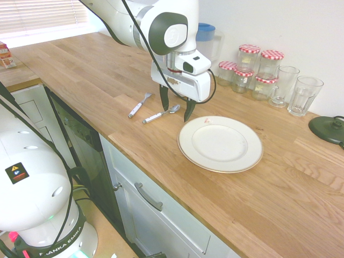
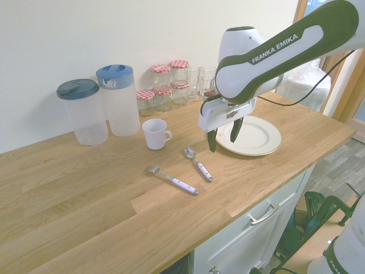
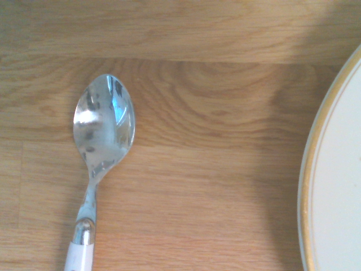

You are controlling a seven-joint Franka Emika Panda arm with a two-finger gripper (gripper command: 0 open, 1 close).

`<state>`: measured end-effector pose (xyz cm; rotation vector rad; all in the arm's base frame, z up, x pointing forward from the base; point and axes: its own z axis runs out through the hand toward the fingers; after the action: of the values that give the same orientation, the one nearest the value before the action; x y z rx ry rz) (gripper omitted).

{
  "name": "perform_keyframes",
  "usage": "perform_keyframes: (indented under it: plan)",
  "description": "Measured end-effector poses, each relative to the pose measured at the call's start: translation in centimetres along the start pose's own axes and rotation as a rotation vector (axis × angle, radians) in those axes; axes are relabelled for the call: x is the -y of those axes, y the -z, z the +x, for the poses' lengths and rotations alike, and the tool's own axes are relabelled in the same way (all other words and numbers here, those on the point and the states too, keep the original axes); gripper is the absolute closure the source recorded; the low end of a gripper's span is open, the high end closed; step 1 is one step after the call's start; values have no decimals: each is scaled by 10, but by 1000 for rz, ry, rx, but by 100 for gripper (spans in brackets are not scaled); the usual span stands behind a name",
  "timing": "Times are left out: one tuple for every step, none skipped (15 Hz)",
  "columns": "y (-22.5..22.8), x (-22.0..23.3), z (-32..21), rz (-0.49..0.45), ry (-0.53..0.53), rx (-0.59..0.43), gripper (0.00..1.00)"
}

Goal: Put the spoon into the plate

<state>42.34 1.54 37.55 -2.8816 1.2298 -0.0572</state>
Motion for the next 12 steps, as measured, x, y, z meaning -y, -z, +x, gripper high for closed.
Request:
perform_keyframes:
  plan:
    - [0, 0, 0, 0, 0, 0, 0]
    - [1, 0, 0, 1, 0, -1, 0]
    - [2, 1, -1, 6, -6, -1, 0]
    - [4, 3, -4, 13, -22, 3, 0]
    - [4, 6, -10, 13, -46, 8, 0]
    - [1, 12, -21, 6, -71, 10, 0]
    - [-3, 18, -34, -6, -98, 11, 0]
    - [-7, 25, -50, -16, -120, 8, 0]
    - [-12, 31, -64, -26, -130, 5, 0]
    - [-15, 35, -75, -26, -131, 0, 0]
    - [-19, 37, -82, -22, -127, -5, 0]
    - [-23, 38, -86, -20, -125, -8, 0]
